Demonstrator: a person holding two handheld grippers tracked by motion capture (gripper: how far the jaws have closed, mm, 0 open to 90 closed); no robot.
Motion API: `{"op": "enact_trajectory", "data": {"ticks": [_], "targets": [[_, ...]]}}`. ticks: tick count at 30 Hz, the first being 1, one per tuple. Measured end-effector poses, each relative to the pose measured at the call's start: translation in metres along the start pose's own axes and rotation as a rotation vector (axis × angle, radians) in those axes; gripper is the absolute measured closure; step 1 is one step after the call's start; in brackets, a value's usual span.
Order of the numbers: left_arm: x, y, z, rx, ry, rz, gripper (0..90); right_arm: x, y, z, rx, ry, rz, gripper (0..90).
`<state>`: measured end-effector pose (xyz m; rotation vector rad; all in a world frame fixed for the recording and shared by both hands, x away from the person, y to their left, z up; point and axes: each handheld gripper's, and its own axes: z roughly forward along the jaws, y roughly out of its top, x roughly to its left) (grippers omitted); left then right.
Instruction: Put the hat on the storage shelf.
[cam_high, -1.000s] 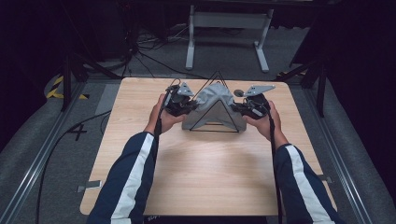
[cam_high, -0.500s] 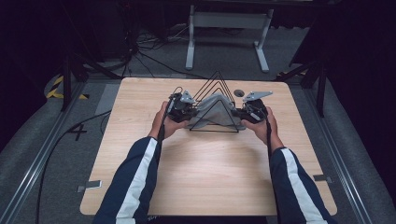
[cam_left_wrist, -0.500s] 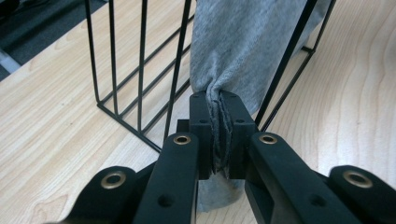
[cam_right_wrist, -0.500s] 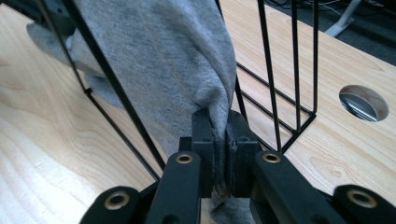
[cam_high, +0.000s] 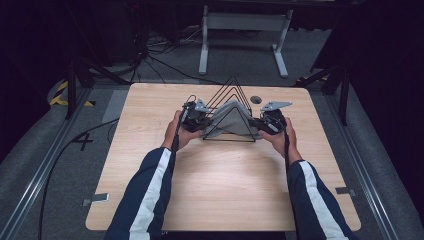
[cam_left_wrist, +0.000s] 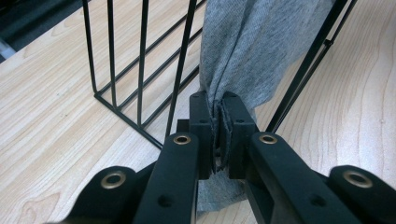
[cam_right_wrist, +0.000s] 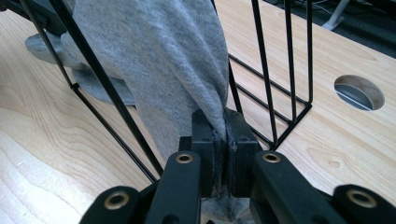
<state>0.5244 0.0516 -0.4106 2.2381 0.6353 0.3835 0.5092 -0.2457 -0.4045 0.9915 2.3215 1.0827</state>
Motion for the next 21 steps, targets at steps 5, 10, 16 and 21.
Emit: {"op": "enact_trajectory", "data": {"ticks": [5, 10, 16, 21], "targets": [[-0.001, 0.002, -0.005, 0.007, 0.017, 0.015, 84.4, 0.004, 0.004, -0.002, 0.021, -0.018, -0.028, 84.1], [-0.001, 0.005, -0.015, 0.015, 0.039, 0.034, 84.0, 0.005, 0.008, -0.007, 0.040, -0.034, -0.046, 82.3], [-0.002, 0.009, -0.030, 0.024, 0.062, 0.053, 81.6, 0.004, 0.012, -0.016, 0.039, -0.046, -0.047, 78.3], [0.000, 0.011, -0.046, 0.014, 0.084, 0.065, 79.9, 0.006, 0.016, -0.025, 0.035, -0.057, -0.058, 76.9]]}}
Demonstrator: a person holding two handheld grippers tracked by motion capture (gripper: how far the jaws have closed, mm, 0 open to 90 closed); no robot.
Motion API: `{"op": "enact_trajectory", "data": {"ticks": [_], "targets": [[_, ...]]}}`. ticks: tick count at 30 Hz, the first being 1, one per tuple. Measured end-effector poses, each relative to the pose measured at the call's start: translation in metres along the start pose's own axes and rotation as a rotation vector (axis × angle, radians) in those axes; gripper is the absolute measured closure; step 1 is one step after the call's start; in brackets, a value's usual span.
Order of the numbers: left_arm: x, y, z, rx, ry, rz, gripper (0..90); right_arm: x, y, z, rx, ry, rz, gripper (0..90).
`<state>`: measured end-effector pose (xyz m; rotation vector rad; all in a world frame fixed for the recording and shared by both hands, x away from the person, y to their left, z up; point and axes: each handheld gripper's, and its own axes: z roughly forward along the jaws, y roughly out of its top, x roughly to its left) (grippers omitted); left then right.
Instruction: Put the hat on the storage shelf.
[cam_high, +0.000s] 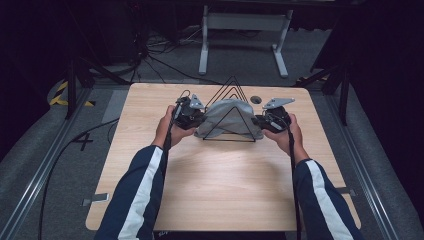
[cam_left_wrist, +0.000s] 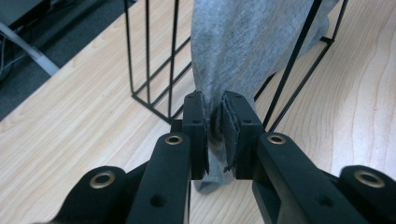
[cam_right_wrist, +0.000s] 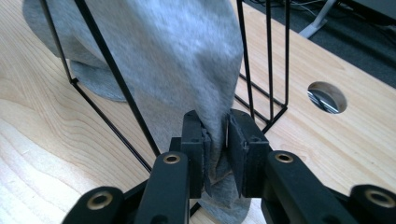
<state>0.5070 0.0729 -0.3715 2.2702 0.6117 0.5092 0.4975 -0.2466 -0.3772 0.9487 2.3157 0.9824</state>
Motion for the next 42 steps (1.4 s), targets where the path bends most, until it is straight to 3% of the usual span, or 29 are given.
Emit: {"op": "enact_trajectory", "data": {"ticks": [6, 10, 21, 42], "targets": [[0.000, 0.004, -0.016, -0.004, 0.020, 0.016, 77.9, -0.001, 0.006, -0.013, -0.019, -0.012, -0.008, 74.4], [-0.002, 0.008, -0.027, 0.008, 0.019, 0.058, 77.2, 0.000, 0.010, -0.021, -0.026, -0.024, -0.016, 73.2], [-0.007, 0.006, -0.046, 0.046, 0.023, 0.111, 74.7, 0.004, 0.011, -0.035, -0.002, -0.032, -0.048, 69.5], [-0.014, -0.053, -0.089, 0.118, 0.025, 0.138, 70.8, 0.012, -0.007, -0.057, 0.077, -0.021, -0.114, 61.1]]}}
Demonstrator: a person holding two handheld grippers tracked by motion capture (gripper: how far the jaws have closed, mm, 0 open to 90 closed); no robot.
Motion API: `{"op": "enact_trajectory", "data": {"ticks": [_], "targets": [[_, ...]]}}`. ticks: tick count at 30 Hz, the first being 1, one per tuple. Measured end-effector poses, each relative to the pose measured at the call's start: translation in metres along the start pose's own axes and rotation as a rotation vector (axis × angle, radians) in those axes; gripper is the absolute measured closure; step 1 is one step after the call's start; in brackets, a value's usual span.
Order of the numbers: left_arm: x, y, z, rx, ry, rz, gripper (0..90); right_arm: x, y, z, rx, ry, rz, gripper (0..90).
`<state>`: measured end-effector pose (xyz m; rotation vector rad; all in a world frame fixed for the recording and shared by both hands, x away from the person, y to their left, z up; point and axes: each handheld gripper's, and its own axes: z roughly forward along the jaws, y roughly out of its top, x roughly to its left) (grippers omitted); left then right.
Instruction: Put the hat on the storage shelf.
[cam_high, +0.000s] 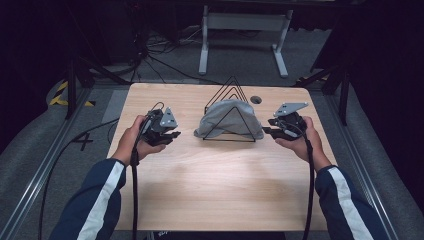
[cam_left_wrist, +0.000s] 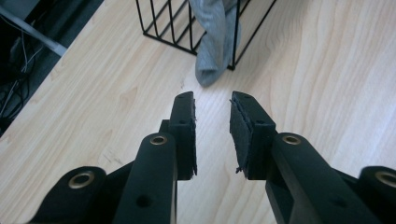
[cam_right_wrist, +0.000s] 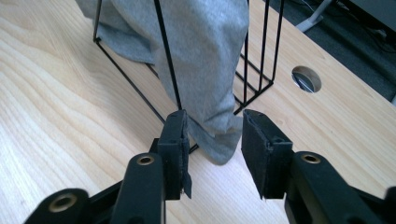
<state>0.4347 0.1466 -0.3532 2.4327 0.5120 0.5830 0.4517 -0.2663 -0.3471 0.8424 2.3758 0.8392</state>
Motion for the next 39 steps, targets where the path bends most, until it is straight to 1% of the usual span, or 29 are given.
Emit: {"op": "enact_trajectory", "data": {"ticks": [3, 4, 6, 7, 8, 10, 11, 12, 13, 16, 18, 20, 21, 22, 24, 25, 26, 28, 29, 30, 31, 36, 38, 39], "targets": [[-0.003, -0.008, -0.004, 0.014, -0.004, 0.000, 70.0, 0.002, -0.005, -0.003, 0.005, 0.007, 0.002, 60.2], [-0.004, -0.012, -0.004, 0.006, -0.003, 0.000, 69.7, 0.002, -0.007, -0.004, 0.008, 0.004, -0.003, 59.5], [-0.006, -0.017, -0.005, 0.007, -0.008, -0.002, 68.4, 0.004, -0.012, -0.005, 0.019, 0.002, -0.006, 58.2], [-0.007, -0.021, -0.005, 0.015, -0.011, 0.001, 68.2, 0.005, -0.014, -0.005, 0.023, 0.000, -0.011, 57.5], [-0.007, -0.021, -0.005, 0.015, -0.011, 0.001, 66.8, 0.005, -0.014, -0.005, 0.023, 0.000, -0.011, 57.5], [-0.010, -0.030, -0.006, 0.020, -0.016, -0.005, 66.2, 0.007, -0.022, -0.006, 0.030, 0.000, -0.018, 54.7], [-0.010, -0.030, -0.006, 0.020, -0.016, -0.005, 65.5, 0.007, -0.022, -0.006, 0.030, 0.000, -0.018, 54.7], [-0.012, -0.035, -0.006, 0.035, -0.016, -0.006, 64.6, 0.009, -0.027, -0.007, 0.037, 0.006, -0.015, 52.7], [-0.012, -0.035, -0.006, 0.035, -0.016, -0.006, 63.5, 0.009, -0.027, -0.007, 0.037, 0.006, -0.015, 52.7], [-0.016, -0.045, -0.005, 0.042, -0.029, -0.014, 61.7, 0.011, -0.036, -0.007, 0.051, 0.007, -0.019, 49.7], [-0.018, -0.051, -0.003, 0.054, -0.033, -0.016, 59.6, 0.012, -0.043, -0.007, 0.048, 0.002, -0.018, 48.3], [-0.021, -0.059, -0.002, 0.065, -0.039, -0.017, 56.7, 0.013, -0.049, -0.008, 0.049, 0.007, -0.004, 45.8], [-0.022, -0.062, -0.001, 0.064, -0.049, -0.018, 55.9, 0.014, -0.054, -0.008, 0.049, 0.011, 0.004, 44.9], [-0.023, -0.066, 0.000, 0.070, -0.053, -0.021, 55.1, 0.014, -0.058, -0.008, 0.050, 0.011, 0.003, 44.3], [-0.026, -0.072, 0.001, 0.092, -0.047, -0.014, 52.1, 0.015, -0.064, -0.008, 0.051, 0.017, 0.014, 43.0], [-0.027, -0.075, 0.002, 0.093, -0.052, -0.016, 49.9, 0.015, -0.069, -0.008, 0.057, 0.014, 0.013, 41.9], [-0.028, -0.079, 0.002, 0.095, -0.049, -0.024, 48.7, 0.016, -0.073, -0.007, 0.057, 0.009, 0.007, 41.6], [-0.029, -0.085, 0.002, 0.095, -0.058, -0.043, 44.2, 0.018, -0.081, -0.007, 0.065, 0.005, 0.014, 39.8], [-0.031, -0.090, 0.002, 0.087, -0.057, -0.063, 42.3, 0.019, -0.085, -0.007, 0.063, 0.005, 0.017, 39.3], [-0.031, -0.090, 0.002, 0.087, -0.057, -0.063, 39.0, 0.019, -0.085, -0.007, 0.063, 0.005, 0.017, 39.3], [-0.031, -0.093, 0.002, 0.083, -0.061, -0.069, 39.0, 0.020, -0.090, -0.008, 0.058, 0.007, 0.021, 38.4], [-0.038, -0.108, 0.002, 0.071, -0.070, -0.109, 31.1, 0.023, -0.112, -0.012, 0.039, 0.014, 0.052, 35.0], [-0.041, -0.115, 0.001, 0.063, -0.075, -0.126, 29.2, 0.024, -0.121, -0.012, 0.037, 0.007, 0.059, 33.4], [-0.042, -0.120, 0.001, 0.044, -0.068, -0.137, 28.9, 0.025, -0.126, -0.013, 0.041, 0.008, 0.067, 32.6]]}}
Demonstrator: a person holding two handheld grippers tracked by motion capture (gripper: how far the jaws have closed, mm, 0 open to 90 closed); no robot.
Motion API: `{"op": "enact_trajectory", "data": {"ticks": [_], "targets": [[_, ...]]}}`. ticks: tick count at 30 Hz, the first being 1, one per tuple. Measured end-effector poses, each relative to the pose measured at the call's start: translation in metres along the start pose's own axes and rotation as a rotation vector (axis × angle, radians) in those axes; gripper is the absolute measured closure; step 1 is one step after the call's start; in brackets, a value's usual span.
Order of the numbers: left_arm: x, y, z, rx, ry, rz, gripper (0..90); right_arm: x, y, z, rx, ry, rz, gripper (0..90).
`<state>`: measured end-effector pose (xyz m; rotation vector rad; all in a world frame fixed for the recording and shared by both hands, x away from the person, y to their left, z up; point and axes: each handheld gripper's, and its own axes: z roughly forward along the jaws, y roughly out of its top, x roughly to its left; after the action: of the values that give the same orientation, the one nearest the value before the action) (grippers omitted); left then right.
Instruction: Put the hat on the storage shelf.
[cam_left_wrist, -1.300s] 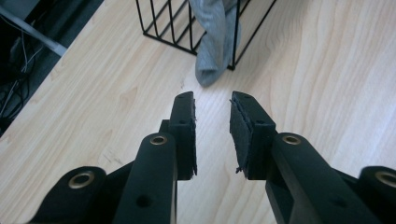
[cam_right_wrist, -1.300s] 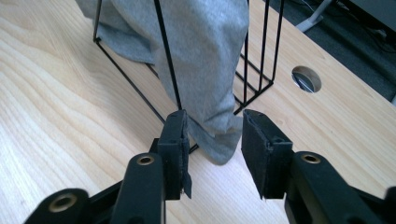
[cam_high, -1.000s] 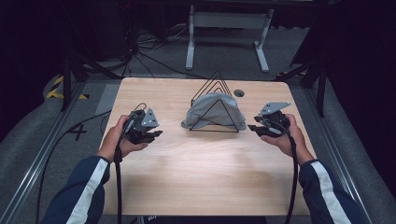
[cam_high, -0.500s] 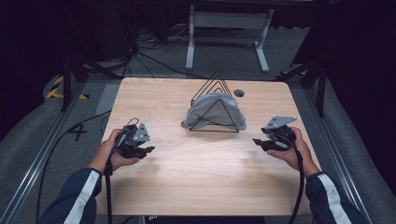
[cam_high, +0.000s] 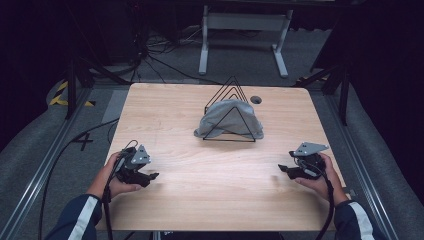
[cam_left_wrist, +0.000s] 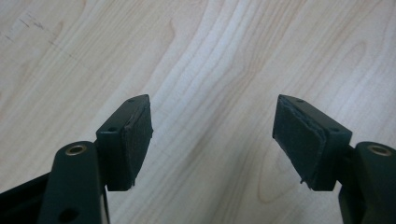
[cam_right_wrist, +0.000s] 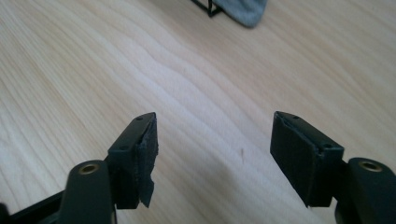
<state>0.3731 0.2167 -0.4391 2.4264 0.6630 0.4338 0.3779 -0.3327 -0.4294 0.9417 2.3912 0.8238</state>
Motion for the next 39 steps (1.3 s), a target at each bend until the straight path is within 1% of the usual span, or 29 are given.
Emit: {"op": "enact_trajectory", "data": {"ticks": [3, 4, 6, 7, 8, 9, 10, 12, 13, 15, 16, 17, 18, 21, 25, 29, 33, 35, 37, 39], "targets": [[-0.001, -0.010, -0.001, -0.014, -0.017, -0.025, 27.4, 0.000, -0.012, -0.002, -0.001, -0.002, 0.012, 31.1], [-0.003, -0.015, 0.000, -0.017, -0.013, -0.034, 27.4, 0.000, -0.016, -0.003, 0.000, -0.001, 0.018, 30.3], [-0.005, -0.023, 0.001, -0.027, -0.016, -0.045, 26.2, 0.000, -0.025, -0.004, -0.010, 0.002, 0.042, 29.4], [-0.006, -0.027, 0.001, -0.028, -0.019, -0.054, 26.2, -0.001, -0.028, -0.005, -0.011, 0.004, 0.051, 29.3], [-0.007, -0.031, 0.002, -0.039, -0.025, -0.066, 26.2, -0.001, -0.032, -0.005, -0.012, 0.004, 0.060, 28.9], [-0.008, -0.034, 0.002, -0.041, -0.026, -0.075, 25.9, -0.001, -0.036, -0.006, -0.014, 0.006, 0.062, 28.7], [-0.008, -0.038, 0.003, -0.039, -0.024, -0.077, 25.0, -0.001, -0.041, -0.006, -0.014, 0.011, 0.078, 28.6], [-0.009, -0.045, 0.004, -0.049, -0.027, -0.101, 23.6, -0.001, -0.049, -0.005, -0.016, 0.021, 0.102, 27.1], [-0.010, -0.048, 0.005, -0.065, -0.036, -0.127, 22.3, -0.001, -0.054, -0.006, -0.033, 0.029, 0.121, 26.8], [-0.008, -0.053, 0.005, -0.088, -0.051, -0.155, 21.8, -0.002, -0.061, -0.008, -0.055, 0.033, 0.159, 25.0], [-0.008, -0.056, 0.006, -0.099, -0.057, -0.182, 19.9, -0.003, -0.065, -0.009, -0.072, 0.032, 0.175, 24.2], [-0.009, -0.058, 0.007, -0.122, -0.048, -0.196, 17.7, -0.003, -0.068, -0.010, -0.088, 0.024, 0.189, 24.0], [-0.010, -0.059, 0.008, -0.132, -0.043, -0.199, 16.5, -0.002, -0.069, -0.010, -0.088, 0.015, 0.194, 23.9], [-0.011, -0.059, 0.007, -0.125, -0.033, -0.217, 15.6, -0.002, -0.070, -0.011, -0.087, 0.012, 0.198, 23.3], [-0.012, -0.059, 0.007, -0.120, -0.018, -0.221, 15.2, -0.002, -0.070, -0.011, -0.085, 0.007, 0.200, 21.9], [-0.012, -0.059, 0.007, -0.119, -0.022, -0.226, 14.9, -0.002, -0.069, -0.010, -0.079, 0.000, 0.206, 20.5], [-0.012, -0.059, 0.007, -0.117, -0.019, -0.221, 14.8, -0.002, -0.069, -0.010, -0.078, -0.002, 0.208, 20.1], [-0.012, -0.059, 0.007, -0.116, -0.022, -0.227, 14.6, -0.002, -0.069, -0.010, -0.079, -0.003, 0.209, 20.1], [-0.012, -0.059, 0.007, -0.115, -0.017, -0.222, 14.5, -0.002, -0.069, -0.010, -0.079, -0.003, 0.209, 20.0], [-0.013, -0.059, 0.007, -0.118, -0.018, -0.234, 14.2, -0.002, -0.069, -0.010, -0.078, -0.003, 0.209, 20.0]]}}
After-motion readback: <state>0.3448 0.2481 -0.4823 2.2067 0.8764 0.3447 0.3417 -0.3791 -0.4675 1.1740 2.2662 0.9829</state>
